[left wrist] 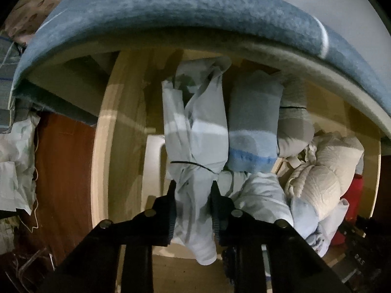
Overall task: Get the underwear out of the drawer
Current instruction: 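Lift the white roll out of the drawer with the left gripper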
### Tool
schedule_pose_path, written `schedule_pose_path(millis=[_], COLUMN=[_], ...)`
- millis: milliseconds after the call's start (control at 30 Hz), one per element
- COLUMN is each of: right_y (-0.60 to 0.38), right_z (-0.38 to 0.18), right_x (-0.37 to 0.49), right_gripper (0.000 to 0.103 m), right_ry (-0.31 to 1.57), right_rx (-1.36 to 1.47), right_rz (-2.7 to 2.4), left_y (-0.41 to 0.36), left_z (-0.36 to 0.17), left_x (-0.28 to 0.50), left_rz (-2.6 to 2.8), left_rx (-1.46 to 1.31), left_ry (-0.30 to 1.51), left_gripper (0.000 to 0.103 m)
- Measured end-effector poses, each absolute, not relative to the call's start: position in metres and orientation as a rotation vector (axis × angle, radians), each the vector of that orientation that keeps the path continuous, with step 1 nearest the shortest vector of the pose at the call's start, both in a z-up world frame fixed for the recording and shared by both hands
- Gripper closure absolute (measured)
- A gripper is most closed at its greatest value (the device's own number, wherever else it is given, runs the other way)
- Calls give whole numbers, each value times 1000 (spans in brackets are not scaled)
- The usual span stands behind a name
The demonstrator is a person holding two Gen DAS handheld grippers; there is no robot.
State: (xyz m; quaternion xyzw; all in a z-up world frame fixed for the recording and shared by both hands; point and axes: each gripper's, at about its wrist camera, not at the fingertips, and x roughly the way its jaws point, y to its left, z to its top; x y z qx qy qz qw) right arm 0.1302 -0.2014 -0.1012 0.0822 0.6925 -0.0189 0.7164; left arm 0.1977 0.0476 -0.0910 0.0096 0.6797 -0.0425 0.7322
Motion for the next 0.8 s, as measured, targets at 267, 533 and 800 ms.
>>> schedule_pose_path(millis=[267, 533, 800], right_y=[-206, -215, -225], right_z=[-102, -103, -106], right_x=[131, 130, 130], right_gripper=[60, 60, 60], right_ry=[1532, 1531, 1541], right_rx=[189, 205, 222], right_rz=[-39, -35, -33], left_y=[54, 48, 52], left_z=[-74, -58, -38], left_x=[192, 189, 181], left_rz=[-101, -114, -155], left_rx=[32, 47, 71], left_ry=[1481, 1536, 1571], left_gripper=[86, 86, 86])
